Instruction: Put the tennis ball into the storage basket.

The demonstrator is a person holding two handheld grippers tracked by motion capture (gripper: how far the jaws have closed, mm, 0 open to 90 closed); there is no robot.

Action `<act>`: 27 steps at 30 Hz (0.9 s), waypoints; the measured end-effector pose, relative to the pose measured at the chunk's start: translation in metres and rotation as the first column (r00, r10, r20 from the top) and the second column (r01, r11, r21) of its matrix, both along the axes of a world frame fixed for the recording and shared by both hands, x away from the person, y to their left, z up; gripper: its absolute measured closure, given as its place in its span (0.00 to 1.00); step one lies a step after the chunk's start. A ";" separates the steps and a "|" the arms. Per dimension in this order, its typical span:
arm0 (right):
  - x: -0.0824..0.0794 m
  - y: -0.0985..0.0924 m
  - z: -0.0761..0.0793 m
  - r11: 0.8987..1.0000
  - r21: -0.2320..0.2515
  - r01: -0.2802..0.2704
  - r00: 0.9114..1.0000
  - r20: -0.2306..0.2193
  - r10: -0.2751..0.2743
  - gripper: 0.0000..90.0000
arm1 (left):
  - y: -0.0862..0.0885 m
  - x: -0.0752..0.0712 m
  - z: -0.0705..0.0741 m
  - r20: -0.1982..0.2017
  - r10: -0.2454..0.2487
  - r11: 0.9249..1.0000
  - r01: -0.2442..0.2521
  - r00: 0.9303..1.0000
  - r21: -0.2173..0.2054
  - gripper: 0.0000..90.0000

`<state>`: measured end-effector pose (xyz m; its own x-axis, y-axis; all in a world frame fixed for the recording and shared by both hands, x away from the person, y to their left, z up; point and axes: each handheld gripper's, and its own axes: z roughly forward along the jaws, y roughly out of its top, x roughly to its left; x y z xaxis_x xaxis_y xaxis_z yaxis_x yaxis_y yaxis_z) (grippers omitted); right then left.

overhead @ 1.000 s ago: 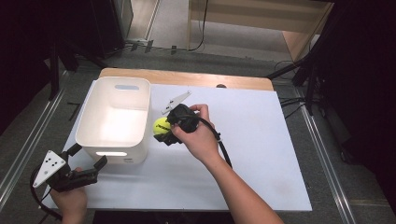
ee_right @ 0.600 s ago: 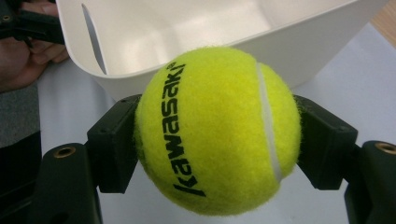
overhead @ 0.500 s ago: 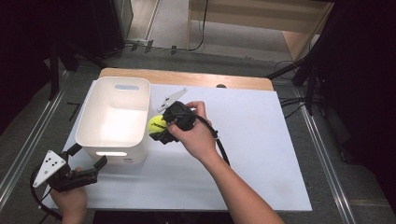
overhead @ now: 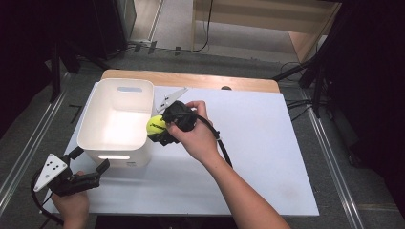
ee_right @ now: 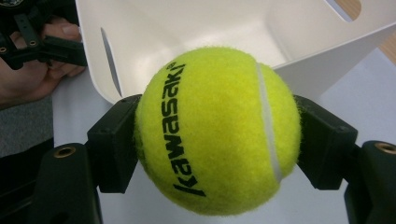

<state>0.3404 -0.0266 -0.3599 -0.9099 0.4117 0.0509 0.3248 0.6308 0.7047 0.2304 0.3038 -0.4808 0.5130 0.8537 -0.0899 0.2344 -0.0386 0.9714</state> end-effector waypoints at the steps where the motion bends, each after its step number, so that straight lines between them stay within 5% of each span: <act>1: 0.000 0.001 0.001 1.000 0.003 -0.009 1.000 0.004 0.009 0.26 | 0.000 0.000 0.000 0.000 0.000 1.000 0.000 1.000 0.000 0.00; 27: 0.005 0.023 0.008 0.999 0.027 -0.033 0.999 0.007 0.033 0.26 | 0.000 0.000 0.000 0.000 -0.002 1.000 0.002 1.000 0.001 0.00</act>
